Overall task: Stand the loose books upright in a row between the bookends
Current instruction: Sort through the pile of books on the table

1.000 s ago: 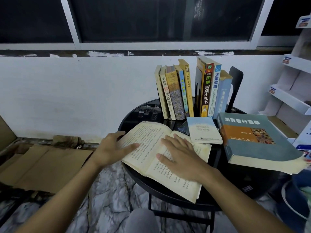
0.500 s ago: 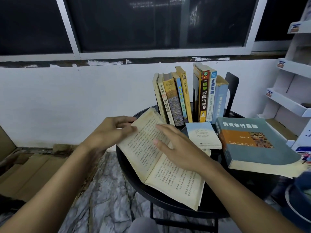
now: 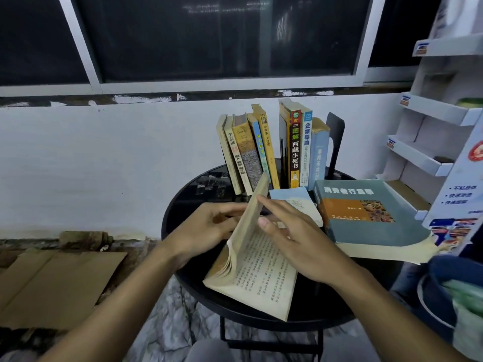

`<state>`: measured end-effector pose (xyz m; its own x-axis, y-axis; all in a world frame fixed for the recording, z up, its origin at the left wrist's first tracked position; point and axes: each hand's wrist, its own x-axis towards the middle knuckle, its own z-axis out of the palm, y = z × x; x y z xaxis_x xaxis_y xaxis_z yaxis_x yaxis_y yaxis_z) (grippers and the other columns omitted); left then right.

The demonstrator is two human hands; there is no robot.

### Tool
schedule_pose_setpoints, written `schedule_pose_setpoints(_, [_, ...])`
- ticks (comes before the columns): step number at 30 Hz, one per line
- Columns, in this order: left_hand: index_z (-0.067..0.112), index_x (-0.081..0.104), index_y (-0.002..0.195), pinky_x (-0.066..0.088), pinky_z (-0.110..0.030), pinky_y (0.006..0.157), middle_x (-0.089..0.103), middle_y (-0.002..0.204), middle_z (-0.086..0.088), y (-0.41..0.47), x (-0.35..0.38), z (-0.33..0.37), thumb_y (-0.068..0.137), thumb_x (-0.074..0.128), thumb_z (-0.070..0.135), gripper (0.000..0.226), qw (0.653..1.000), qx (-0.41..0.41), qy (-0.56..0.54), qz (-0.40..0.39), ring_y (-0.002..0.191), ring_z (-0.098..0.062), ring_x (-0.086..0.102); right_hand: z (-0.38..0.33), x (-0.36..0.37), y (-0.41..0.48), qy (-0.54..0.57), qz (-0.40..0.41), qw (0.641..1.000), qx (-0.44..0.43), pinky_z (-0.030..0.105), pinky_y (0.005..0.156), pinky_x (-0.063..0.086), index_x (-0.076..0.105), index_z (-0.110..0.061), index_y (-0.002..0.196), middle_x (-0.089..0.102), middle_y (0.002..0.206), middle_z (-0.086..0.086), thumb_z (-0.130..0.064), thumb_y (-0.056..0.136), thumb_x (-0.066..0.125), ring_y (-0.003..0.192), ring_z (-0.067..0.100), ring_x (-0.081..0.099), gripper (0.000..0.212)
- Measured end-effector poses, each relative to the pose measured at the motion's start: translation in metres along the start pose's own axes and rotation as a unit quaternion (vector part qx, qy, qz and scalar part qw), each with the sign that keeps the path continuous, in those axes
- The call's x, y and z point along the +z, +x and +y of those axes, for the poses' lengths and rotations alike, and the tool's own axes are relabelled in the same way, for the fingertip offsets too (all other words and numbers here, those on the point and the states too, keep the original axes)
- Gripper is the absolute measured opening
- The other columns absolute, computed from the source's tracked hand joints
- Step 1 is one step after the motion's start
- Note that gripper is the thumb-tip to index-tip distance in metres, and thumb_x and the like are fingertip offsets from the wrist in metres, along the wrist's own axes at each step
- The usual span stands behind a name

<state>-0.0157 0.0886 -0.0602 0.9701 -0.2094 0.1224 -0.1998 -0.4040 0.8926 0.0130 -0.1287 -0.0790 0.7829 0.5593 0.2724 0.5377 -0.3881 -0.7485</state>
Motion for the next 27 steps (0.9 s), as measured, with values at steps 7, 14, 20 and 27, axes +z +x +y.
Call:
schedule_pose_setpoints(7, [0.038,0.070,0.127,0.051,-0.016,0.095,0.066,0.126,0.018,0.014,0.029,-0.035,0.096,0.068,0.036,0.031,0.993,0.001,0.114,0.000,0.116,0.004,0.060,0.016,-0.006,-0.030,0.003,0.035,0.999,0.037,0.001,0.086,0.041,0.033,-0.031,0.155,0.051,0.140,-0.020,-0.048,0.099,0.049,0.117,-0.017,0.050,0.060])
schedule_pose_setpoints(14, [0.037,0.064,0.135,0.036,-0.027,0.116,0.050,0.145,0.019,0.019,0.034,-0.056,0.089,0.071,0.051,0.049,0.964,-0.011,0.264,-0.009,0.136,-0.003,0.042,0.035,-0.003,-0.048,-0.092,0.015,0.993,0.070,0.011,0.075,0.045,0.043,-0.047,0.139,0.055,0.116,-0.024,-0.047,0.097,0.056,0.100,-0.004,0.057,0.044])
schedule_pose_setpoints(20, [0.039,0.058,0.140,0.032,-0.032,0.117,0.039,0.153,0.014,0.018,0.030,-0.058,0.083,0.072,0.061,0.062,0.956,-0.046,0.289,0.005,0.141,-0.011,0.033,0.042,0.002,-0.048,-0.185,-0.015,0.977,0.107,0.024,0.090,0.043,0.043,-0.044,0.141,0.047,0.114,-0.016,-0.054,0.096,0.054,0.104,0.000,0.041,0.048])
schedule_pose_setpoints(27, [0.033,0.047,0.146,0.048,-0.022,0.096,0.052,0.135,0.013,0.021,0.020,-0.061,0.076,0.082,0.055,0.081,0.973,-0.097,0.207,0.022,0.121,-0.007,0.053,0.038,0.005,-0.044,-0.196,0.001,0.974,0.116,0.029,0.108,0.038,0.042,-0.032,0.145,0.032,0.136,-0.015,-0.053,0.093,0.060,0.131,0.007,0.032,0.059])
